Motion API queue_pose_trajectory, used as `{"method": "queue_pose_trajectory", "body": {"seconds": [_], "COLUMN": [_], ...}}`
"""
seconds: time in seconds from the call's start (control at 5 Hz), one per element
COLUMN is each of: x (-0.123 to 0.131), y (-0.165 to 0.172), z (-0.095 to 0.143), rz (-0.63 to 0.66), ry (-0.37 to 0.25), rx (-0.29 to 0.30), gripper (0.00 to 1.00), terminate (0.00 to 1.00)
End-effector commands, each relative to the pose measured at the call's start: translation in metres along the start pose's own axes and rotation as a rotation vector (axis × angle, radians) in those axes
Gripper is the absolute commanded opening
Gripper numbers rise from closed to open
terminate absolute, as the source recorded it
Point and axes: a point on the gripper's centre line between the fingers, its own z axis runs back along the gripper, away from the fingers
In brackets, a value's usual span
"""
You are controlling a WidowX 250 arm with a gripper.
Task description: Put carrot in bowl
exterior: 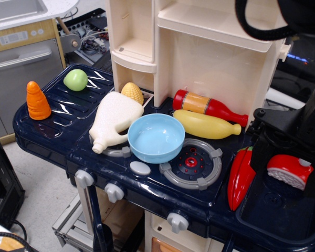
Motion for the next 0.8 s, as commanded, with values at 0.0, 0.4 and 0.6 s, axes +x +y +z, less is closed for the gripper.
{"method": "queue_pose_trajectory", "body": {"seconds": [0.0, 0.4, 0.6], "x": [0.0, 0.01, 0.012], "y": [0.0, 0.101, 0.149], "z": [0.0, 0.047, 0.054], "rz": [0.0, -0.17, -0.238], "ry": [0.0, 0.087, 0.066], "rx": [0.0, 0.198, 0.258], "gripper": [1.0, 1.0, 1.0], "terminate": [0.0, 0.0, 0.0]}}
